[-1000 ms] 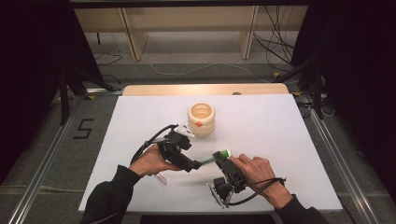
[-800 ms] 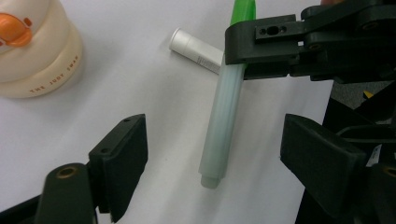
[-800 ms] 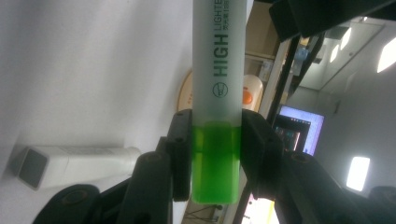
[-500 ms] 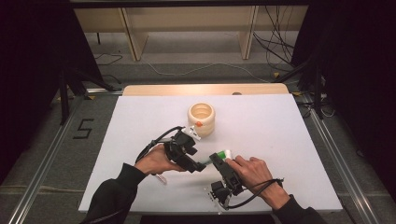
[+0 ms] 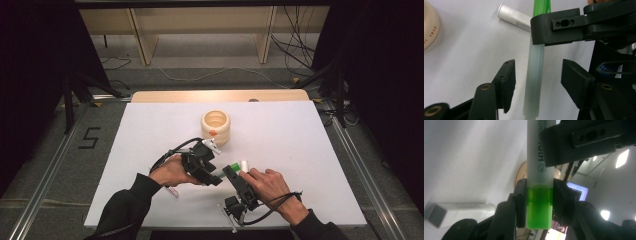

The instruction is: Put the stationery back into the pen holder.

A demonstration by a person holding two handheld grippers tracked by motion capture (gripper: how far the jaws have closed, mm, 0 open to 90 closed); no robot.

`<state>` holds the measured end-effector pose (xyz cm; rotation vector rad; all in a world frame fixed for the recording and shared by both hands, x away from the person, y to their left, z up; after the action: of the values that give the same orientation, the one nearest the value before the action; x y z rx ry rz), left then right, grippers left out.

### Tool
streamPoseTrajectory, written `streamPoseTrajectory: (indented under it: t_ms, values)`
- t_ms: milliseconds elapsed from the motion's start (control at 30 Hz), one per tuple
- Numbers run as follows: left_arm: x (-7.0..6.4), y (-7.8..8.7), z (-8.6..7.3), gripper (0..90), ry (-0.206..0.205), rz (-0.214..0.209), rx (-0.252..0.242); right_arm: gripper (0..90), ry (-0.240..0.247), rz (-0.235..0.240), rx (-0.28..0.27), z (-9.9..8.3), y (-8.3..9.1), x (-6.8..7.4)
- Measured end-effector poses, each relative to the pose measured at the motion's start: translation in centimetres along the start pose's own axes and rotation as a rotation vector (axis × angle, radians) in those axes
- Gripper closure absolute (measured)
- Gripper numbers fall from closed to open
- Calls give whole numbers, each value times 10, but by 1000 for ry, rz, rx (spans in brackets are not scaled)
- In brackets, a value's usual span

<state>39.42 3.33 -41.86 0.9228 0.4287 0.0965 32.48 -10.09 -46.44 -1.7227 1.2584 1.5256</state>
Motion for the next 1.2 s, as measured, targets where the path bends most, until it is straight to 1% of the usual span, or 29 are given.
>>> streamPoseTrajectory:
  t_ms: [133, 200, 267, 333, 367, 433, 500, 633, 700, 800, 833, 1000, 1033, 1133, 1200]
  values:
    - [0, -3, 1, 495, -16, -4, 21, 674, 0, 1, 1, 0, 0, 0]
    - [0, -4, 2, 517, -15, -12, 28, 674, 0, 0, 0, 1, 0, 0]
    - [0, -6, 2, 536, -23, -11, 29, 674, 3, 0, -1, 1, 1, 1]
    - [0, -7, 3, 552, -24, -21, 32, 674, 8, 0, -3, 2, 1, 1]
    - [0, -7, 4, 574, -23, -24, 41, 674, 13, -2, -4, 2, 1, 1]
    - [0, -8, 5, 582, -29, -23, 49, 674, 15, -4, -4, 2, 1, 1]
    - [0, -9, 6, 599, -22, -24, 55, 674, 17, -4, -4, 2, 1, 2]
    - [1, -11, 6, 631, -35, -20, 79, 674, 22, 1, -9, 3, 1, 3]
    - [1, -12, 6, 637, -25, -21, 82, 674, 27, -5, -13, 3, 0, 3]
    - [2, -13, 6, 651, -25, -24, 93, 674, 31, -8, -16, 3, 0, 3]
    - [2, -13, 6, 657, -27, -23, 99, 674, 39, -6, -21, 3, 0, 3]
    - [4, -15, 7, 674, -22, -28, 105, 674, 41, -5, -25, 4, 0, 4]
    - [3, -16, 7, 676, -16, -29, 104, 674, 42, -5, -27, 4, 0, 4]
    - [4, -17, 8, 695, -20, -27, 116, 674, 45, -3, -31, 5, 0, 5]
    - [5, -18, 8, 710, -15, -26, 114, 674, 48, -2, -33, 5, 0, 5]
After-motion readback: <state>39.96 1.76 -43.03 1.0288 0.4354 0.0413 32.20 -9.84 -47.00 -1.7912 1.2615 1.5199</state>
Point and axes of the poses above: each handheld gripper's, and its own axes: y roughly backward along the jaws, z roughly out of its top, x roughly to its left, the point moved 3 cm from there along -y, roughly forward along the jaws, and after that the axes turned 10 degrees about -z, right-handed, at the moved point
